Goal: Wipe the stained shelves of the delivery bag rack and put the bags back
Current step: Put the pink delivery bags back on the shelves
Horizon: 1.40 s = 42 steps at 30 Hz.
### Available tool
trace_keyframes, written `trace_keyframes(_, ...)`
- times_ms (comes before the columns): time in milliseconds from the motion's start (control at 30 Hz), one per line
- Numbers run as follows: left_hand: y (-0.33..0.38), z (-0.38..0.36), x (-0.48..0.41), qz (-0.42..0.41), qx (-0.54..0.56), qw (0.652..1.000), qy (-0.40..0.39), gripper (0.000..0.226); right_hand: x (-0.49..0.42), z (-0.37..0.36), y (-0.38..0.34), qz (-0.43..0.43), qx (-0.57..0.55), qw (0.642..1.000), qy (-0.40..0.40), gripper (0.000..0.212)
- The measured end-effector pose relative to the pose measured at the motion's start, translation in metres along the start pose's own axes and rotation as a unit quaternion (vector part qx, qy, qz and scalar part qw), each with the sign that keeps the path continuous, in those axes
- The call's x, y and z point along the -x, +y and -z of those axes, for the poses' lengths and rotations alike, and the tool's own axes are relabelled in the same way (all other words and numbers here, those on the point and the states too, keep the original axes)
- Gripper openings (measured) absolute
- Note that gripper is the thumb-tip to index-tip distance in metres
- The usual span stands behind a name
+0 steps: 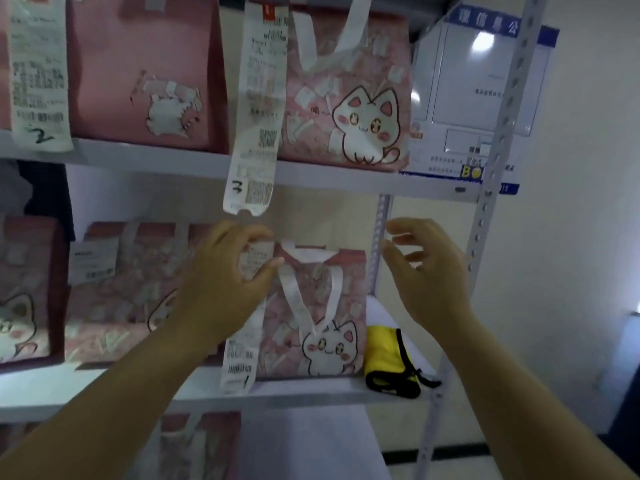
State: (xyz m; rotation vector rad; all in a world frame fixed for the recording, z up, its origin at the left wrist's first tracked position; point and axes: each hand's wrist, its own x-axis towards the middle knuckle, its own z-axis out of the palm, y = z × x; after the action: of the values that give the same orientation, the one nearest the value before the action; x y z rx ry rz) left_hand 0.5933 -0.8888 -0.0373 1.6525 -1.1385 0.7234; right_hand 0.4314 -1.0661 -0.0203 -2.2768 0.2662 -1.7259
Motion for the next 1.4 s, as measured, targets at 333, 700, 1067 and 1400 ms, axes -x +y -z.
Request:
trace_keyframes(333, -0.091, -0.045, 0.052, 0.198, -0.019, 0.978, -0.068, 0.05, 0.066, -0.047, 0.067, -0.198, 0.068, 0.964, -0.163, 0.035)
trace_keyframes(700, -0.123, -0.084, 0.055, 0.261, 0.072, 0.957, -0.107, 0.022, 0.075, -0.107, 0.108, -0.336, 0.078, 0.915, -0.211, 0.046)
trace_keyframes(1067, -0.104, -0.071, 0.065, 0.271, 0.092, 0.954, -0.089, 0.023, 0.094, -0.087, 0.095, -0.348, -0.008, 0.929, -0.124, 0.014)
trace_keyframes(1400, -0.046, 0.001, 0.108, 0.279, 0.083, 0.955, -0.051, 0.028, 0.131, -0.026, 0.026, -0.31, -0.059, 0.941, -0.123, 0.031)
